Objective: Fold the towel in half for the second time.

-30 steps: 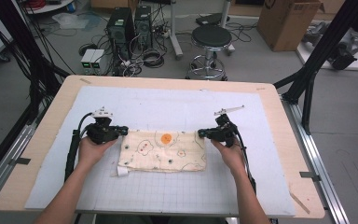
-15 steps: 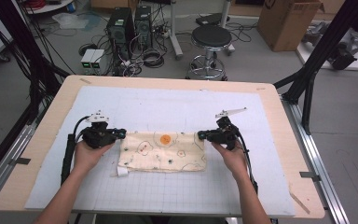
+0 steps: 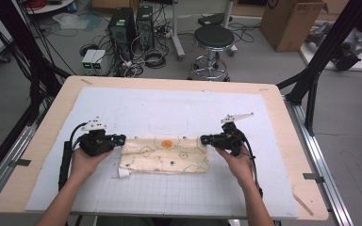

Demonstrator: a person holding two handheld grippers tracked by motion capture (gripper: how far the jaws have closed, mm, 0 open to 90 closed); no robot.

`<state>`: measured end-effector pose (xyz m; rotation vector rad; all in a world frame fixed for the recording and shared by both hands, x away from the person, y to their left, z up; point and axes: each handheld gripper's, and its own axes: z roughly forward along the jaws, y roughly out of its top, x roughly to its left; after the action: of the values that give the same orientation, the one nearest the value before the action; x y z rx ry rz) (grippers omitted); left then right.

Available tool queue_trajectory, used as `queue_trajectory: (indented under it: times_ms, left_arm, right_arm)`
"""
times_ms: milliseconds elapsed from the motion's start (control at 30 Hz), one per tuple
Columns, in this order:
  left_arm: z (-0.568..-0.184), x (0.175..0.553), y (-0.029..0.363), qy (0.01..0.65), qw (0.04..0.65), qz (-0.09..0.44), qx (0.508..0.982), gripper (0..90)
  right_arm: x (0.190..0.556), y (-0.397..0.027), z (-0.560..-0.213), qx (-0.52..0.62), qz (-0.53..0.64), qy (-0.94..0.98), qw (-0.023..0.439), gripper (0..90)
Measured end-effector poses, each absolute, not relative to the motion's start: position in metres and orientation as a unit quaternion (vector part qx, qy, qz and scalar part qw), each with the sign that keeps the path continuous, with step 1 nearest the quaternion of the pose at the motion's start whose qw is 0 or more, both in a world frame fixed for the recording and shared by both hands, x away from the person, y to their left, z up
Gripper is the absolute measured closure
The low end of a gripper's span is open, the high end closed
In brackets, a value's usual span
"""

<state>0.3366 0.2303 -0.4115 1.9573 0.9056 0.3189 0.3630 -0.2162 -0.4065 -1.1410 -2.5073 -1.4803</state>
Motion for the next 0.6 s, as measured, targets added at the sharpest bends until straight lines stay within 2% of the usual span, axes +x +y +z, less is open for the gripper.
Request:
queue_trajectory:
  times_ms: [600]
  left_arm:
    - [-0.415,0.312,0.229,0.347,0.462,0.129,0.806,83.8]
  right_arm:
    - [0.335,-0.219,-0.412,-0.347,-0.479,-0.806,0.007,84.2]
